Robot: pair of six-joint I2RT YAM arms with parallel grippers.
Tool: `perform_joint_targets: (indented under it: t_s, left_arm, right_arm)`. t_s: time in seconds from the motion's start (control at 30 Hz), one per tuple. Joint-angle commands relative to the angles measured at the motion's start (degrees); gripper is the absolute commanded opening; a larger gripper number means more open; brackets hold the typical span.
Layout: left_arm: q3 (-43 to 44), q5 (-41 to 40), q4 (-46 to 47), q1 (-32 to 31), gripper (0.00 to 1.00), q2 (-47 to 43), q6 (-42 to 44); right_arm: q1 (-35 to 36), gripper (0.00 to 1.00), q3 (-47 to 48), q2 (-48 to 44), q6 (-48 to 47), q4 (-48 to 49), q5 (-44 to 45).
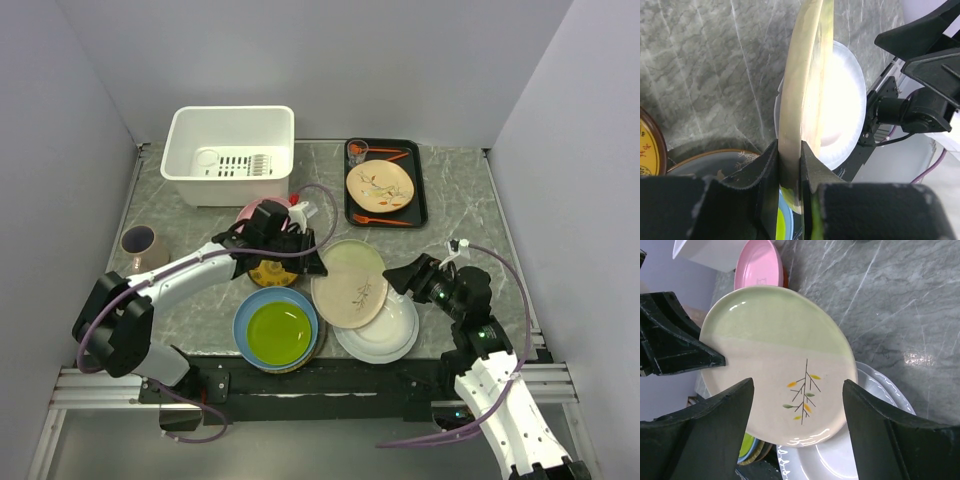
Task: Place the plates into the plastic bin on the countertop
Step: Pick up the plate at the center of the board, then place the plate in the plastic bin.
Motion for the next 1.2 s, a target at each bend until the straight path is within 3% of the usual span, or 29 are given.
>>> perform_joint_targets:
  t_s: [0.0, 0.63, 1.17]
  left_arm:
    - [0.0, 4.4, 6.6, 2.9, 0.01, -3.3, -3.0]
    - [15.4, 8.5, 6.4, 9.8, 0.01, 3.4, -4.6]
    - [21.9, 8.0, 10.1, 15.2, 0.01, 8.2, -8.2]
  right_arm:
    - [0.4, 0.79, 2.6, -0.4, 0.0, 1.6, -0.1]
    - [0.4, 0.87, 2.6, -1.1, -1.5, 0.0, -0.3]
    - [0.4, 0.95, 2.1, 1.3, -2.8, 1.6, -0.6]
